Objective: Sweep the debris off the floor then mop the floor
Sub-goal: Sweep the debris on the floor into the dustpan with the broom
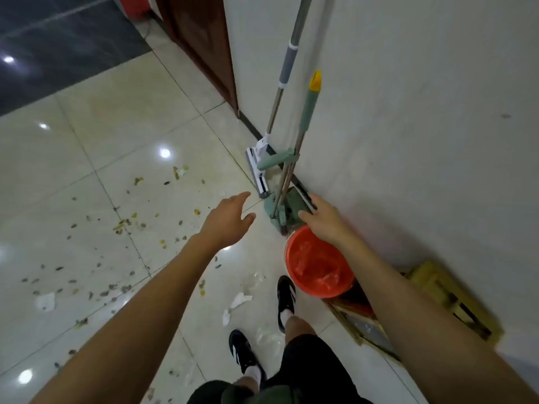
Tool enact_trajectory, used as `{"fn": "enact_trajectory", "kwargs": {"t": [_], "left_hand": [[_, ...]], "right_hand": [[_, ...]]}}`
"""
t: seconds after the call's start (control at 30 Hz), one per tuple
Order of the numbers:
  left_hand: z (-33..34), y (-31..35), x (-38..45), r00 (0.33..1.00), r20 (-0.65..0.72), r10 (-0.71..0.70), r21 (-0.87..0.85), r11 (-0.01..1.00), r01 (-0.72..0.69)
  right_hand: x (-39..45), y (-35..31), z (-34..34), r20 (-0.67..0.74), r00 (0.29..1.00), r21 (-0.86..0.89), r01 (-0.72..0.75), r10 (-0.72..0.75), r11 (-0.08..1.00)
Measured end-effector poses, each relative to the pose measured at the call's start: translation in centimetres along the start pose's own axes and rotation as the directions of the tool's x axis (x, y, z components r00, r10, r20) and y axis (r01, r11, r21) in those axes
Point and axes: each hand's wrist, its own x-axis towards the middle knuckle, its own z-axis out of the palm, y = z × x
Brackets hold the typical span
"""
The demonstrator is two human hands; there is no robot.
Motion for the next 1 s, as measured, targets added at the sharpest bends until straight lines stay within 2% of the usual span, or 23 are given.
{"fn": "enact_trajectory", "kwargs": {"t": [0.23,0.43,0.63,1.0], "left_hand": [[-1.4,4.4,11.4,0.999,-0.026,0.027,-0.013,1.000,-0.027],[-0.6,5.4,17.3,0.997,0.069,-0.021,-0.001,1.000,0.021],[0.6,5.2,19.2,0.992,0.116,-0.057,-0.024,0.998,0.060],[3.2,5.6,18.4,0.976,0.191,-0.101,-0.100,0.988,0.121]], "right_hand": [[8.7,-3.4,-4.7,-0.041,0.997,0.146,-0.052,0.058,0.988],[13.4,-5.2,-5.6,-0.043,0.999,0.140,0.037,-0.031,0.989],[15.4,-5.2,-4.6,-0.020,0.999,0.179,0.049,-0.046,0.983],[12.7,-3.6,-2.8,-0.029,0.995,0.153,0.096,-0.092,0.984]]}}
